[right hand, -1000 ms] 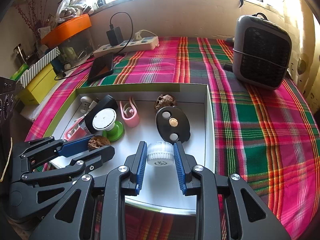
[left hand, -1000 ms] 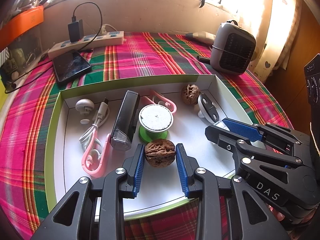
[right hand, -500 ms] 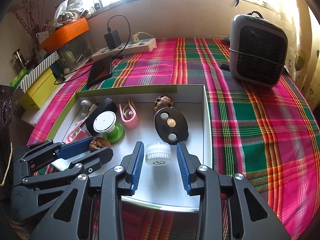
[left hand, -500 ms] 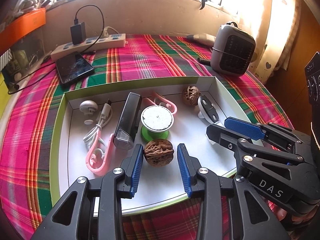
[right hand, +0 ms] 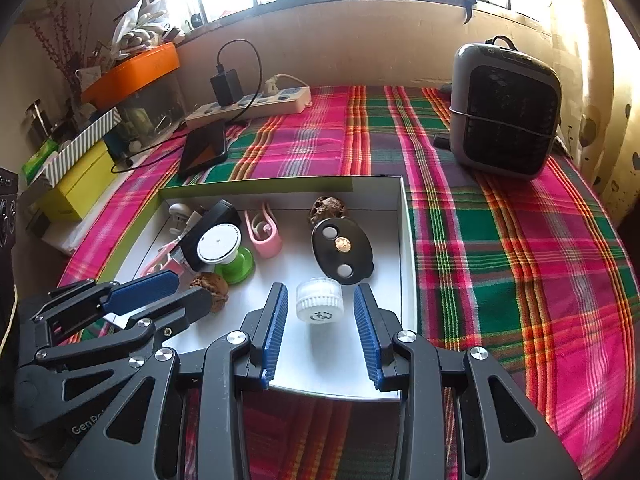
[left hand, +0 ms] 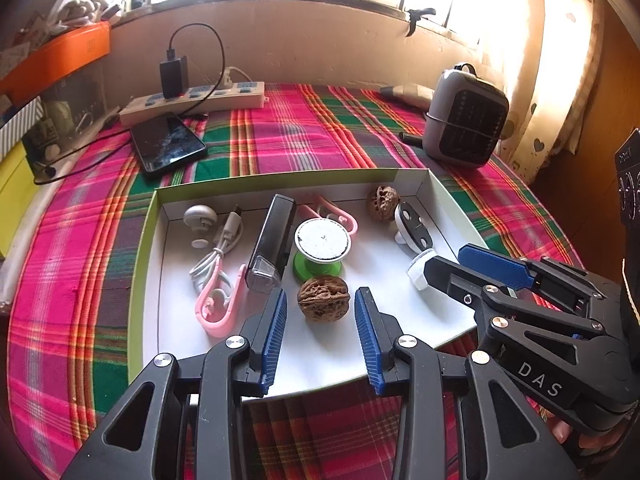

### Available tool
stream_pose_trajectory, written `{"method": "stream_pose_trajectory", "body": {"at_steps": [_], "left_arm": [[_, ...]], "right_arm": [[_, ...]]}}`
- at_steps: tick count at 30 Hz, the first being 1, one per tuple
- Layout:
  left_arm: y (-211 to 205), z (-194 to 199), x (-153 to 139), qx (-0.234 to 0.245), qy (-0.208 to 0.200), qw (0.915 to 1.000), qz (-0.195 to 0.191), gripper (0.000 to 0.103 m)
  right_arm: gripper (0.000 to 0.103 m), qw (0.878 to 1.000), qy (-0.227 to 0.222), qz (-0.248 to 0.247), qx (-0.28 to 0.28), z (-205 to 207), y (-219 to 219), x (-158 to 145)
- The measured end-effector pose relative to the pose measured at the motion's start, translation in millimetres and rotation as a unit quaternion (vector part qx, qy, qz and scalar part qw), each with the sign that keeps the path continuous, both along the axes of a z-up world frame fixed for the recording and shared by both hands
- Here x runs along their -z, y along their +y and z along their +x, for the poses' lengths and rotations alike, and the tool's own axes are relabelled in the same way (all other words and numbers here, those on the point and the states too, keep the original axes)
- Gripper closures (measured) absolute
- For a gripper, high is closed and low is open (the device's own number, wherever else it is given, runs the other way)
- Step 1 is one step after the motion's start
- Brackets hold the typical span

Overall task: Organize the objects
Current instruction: 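Open the right gripper releasing the white container while the left gripper releases the walnut and withdraws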

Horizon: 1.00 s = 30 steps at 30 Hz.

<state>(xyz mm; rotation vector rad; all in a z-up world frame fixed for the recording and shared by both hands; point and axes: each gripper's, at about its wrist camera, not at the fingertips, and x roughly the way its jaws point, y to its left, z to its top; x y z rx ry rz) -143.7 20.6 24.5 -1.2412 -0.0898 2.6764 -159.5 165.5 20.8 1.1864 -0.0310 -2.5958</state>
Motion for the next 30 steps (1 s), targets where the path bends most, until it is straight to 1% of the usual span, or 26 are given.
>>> {"method": "stream_pose_trajectory", "body": {"at_steps": [5,7,13,15,16,22,25,30], "left_arm": [[-4,14,-9,-0.016,0.017,0.9997,-0.005,0.069],[-3,20,-12,-0.018,0.026,0.9994,-0.015,0.069],[-2,42,-18,-0.022,0.04,0.9987,-0.021,0.069],[-3,51,-18,-0.024,0.041,0.9987,-0.019,0.069],[-3,53,-18,-0.026,0.04,0.9987,-0.02,0.069],[-2,76,-14,-0.027,0.04,0.9986,-0.023,0.069],[-3,85,-9,-0.029,0.033,0.9988,-0.022,0.069],[0,101,2,-0.026,0.026,0.9988,-0.033,0.069]], "right_arm": [[0.067,1.0,0.015,0.004,-0.001,13,-3,-8],[0.067,1.0,0.02,0.002,-0.001,18,-2,-11],[0.067,1.0,0.03,0.006,0.003,34,-4,-15],[0.065,0.999,0.032,0.006,0.003,41,-4,-15],[0.061,0.999,0.033,0.008,0.003,46,-4,-15],[0.061,0.999,0.036,0.013,0.002,68,-5,-13],[0.061,0.999,0.035,0.018,0.005,78,-5,-10],[0.061,0.999,0.031,0.021,0.01,92,-3,-3]]}}
